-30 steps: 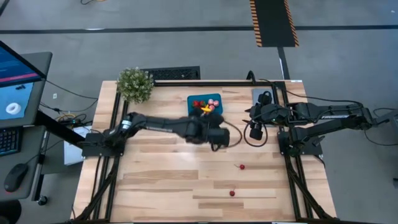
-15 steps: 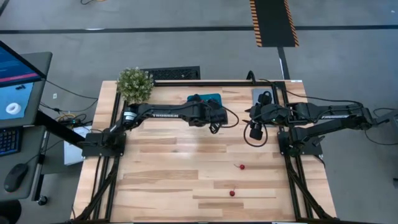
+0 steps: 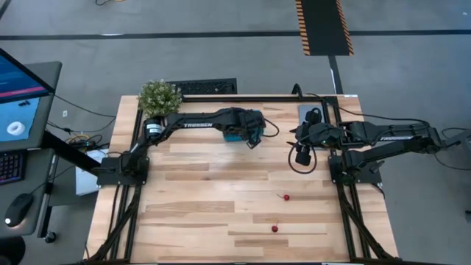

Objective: Pick and placing Produce into tupperware
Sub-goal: Put the cherry into the blue bin, then put the top cherry into the blue bin

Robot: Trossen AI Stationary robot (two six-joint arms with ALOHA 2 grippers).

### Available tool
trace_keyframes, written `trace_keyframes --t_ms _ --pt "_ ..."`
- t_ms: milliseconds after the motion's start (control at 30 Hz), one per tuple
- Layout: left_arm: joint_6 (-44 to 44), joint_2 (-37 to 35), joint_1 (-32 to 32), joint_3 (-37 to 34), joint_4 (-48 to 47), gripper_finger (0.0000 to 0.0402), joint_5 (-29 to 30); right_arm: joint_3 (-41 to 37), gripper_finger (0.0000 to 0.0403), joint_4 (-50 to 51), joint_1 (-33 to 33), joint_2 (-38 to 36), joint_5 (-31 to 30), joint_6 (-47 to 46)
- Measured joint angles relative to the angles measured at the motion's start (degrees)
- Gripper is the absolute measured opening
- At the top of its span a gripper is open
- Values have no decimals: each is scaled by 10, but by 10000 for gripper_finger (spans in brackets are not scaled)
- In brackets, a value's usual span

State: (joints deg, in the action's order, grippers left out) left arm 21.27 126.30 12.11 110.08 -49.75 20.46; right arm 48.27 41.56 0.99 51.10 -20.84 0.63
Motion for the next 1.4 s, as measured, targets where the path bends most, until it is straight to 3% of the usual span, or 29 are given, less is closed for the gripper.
trace_keyframes --t_ms 100,300,600,967,1400 --pt "-7 -1 9 0 1 106 6 0 225 0 0 0 0 0" --pt "-13 -1 32 -1 9 106 -53 0 225 0 0 0 0 -1" --pt "7 4 74 -17 105 106 -124 0 225 3 0 0 0 -1" --pt "5 6 70 -74 132 109 -122 0 225 15 0 0 0 -1" --pt "-28 5 55 -69 123 238 -84 0 225 15 0 0 0 -1"
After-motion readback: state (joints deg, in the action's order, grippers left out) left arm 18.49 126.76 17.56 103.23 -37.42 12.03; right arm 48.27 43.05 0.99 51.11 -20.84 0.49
